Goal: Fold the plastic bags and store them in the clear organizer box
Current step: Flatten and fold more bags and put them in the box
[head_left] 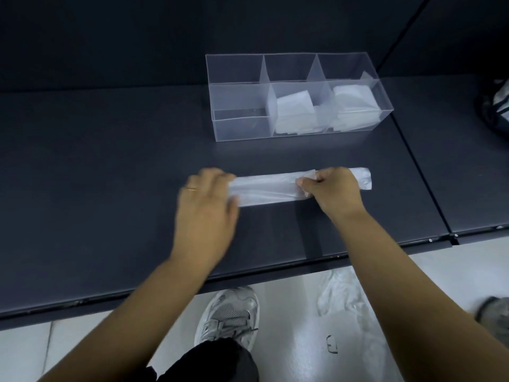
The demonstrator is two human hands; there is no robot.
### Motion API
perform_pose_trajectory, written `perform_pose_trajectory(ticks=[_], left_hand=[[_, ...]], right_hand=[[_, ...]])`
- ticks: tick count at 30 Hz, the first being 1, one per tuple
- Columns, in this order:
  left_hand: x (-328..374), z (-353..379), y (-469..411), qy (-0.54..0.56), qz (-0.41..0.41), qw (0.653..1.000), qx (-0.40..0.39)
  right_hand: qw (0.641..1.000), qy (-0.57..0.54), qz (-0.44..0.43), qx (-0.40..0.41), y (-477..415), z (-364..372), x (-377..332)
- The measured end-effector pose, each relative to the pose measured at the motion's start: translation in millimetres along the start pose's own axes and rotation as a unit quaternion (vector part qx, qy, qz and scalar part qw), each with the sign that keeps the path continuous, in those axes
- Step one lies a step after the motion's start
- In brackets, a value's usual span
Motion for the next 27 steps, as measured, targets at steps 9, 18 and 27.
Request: perform_pose_trajectory(ticks=[9,18,27], left_hand=[[4.7,46.2,20.8,-0.154,0.042,0.961,-0.227],[6.9,45.4,21.0,-0.15,0.052,0.961,-0.227],[7.9,44.2,20.2,-0.148,0.058,0.964,-0.213]], right_hand=[[0.956,0.045,-0.256,0.137,44.7,15.8,-30.2],[0.915,0.299,-0.269,-0.045,28.1,9.6,47.5],[0.971,0.162,-0.162,0.067,-24.2,-58.1,72.9]])
Point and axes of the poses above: each hand's wrist, its own y-axis away from the middle knuckle, its own z-axis out of the palm, x = y × z, the point moved 2 cm from there along -y, towards the middle knuckle
